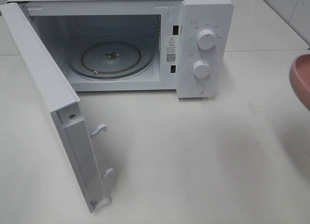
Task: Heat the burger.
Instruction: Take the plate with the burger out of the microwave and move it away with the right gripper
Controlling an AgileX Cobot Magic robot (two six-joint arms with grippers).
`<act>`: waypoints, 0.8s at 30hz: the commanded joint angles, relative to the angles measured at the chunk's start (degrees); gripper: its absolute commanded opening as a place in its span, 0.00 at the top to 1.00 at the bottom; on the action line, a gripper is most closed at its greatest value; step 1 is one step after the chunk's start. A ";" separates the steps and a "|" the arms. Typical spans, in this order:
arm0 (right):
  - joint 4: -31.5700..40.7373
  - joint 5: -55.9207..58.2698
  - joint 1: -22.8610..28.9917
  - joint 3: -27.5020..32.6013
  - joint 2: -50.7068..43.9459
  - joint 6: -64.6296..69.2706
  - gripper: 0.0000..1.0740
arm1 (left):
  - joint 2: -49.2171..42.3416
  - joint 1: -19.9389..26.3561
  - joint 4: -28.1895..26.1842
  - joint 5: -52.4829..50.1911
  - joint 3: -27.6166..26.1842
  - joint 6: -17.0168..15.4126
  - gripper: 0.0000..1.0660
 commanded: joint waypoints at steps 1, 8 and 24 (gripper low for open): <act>-6.65 1.03 -0.29 -0.52 1.09 4.81 1.00 | -1.03 0.00 -0.23 -0.40 0.17 0.23 0.06; -8.71 4.18 -0.29 -0.52 7.10 9.74 1.00 | -1.03 0.00 -0.23 -0.40 0.17 0.23 0.06; -13.58 7.10 -0.29 -0.52 12.78 19.37 1.00 | -1.03 0.00 -0.23 -0.40 0.17 0.23 0.06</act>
